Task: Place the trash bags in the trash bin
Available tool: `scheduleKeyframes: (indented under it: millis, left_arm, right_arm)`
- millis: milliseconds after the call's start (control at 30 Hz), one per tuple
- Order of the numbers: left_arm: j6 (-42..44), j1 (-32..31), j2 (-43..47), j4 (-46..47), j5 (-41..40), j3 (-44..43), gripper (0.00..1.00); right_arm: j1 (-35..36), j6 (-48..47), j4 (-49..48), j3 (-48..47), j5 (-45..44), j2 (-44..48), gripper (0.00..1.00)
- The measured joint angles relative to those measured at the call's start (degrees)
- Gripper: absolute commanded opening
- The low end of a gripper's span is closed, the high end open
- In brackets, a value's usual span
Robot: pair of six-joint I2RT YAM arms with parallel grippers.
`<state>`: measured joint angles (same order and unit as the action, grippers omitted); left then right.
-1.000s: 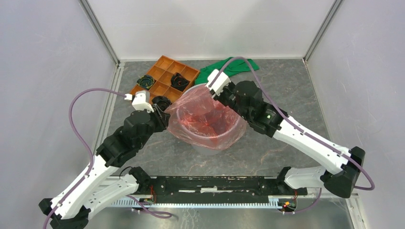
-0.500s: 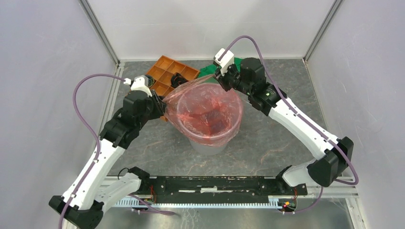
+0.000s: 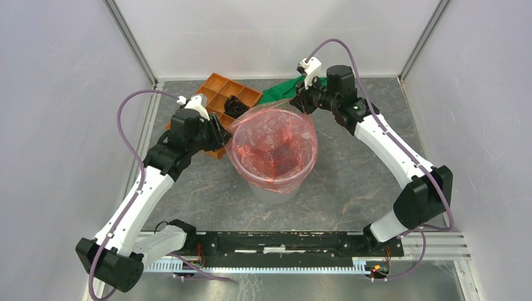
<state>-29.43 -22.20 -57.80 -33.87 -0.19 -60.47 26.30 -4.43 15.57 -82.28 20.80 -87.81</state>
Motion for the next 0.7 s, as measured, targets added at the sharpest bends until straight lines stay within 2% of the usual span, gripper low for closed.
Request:
scheduleKeyframes:
  millis: [200,500,600,700]
  left_arm:
    - [-0.04,0.90,-1.42,2.58,2.34,1.62,0.40]
    - [-1.84,1.51,-1.53,6.64,5.73,9.38,0.44]
    - [-2.45,1.57,-1.20,7.08,6.69,11.13,0.44]
    - [-2.56,1.60,0.26,7.48,7.61,12.48,0.45]
  right_arm:
    - [-2.27,2.78,0.24,0.02,4.42,-1.14,0.26]
    - [-2.58,6.23,0.72,3.48,7.08,-1.16,0.28]
    - [-2.82,7.39,1.95,4.07,6.99,-1.36,0.35]
    - [-2.91,8.15,3.10,4.22,6.93,-1.44,0.52]
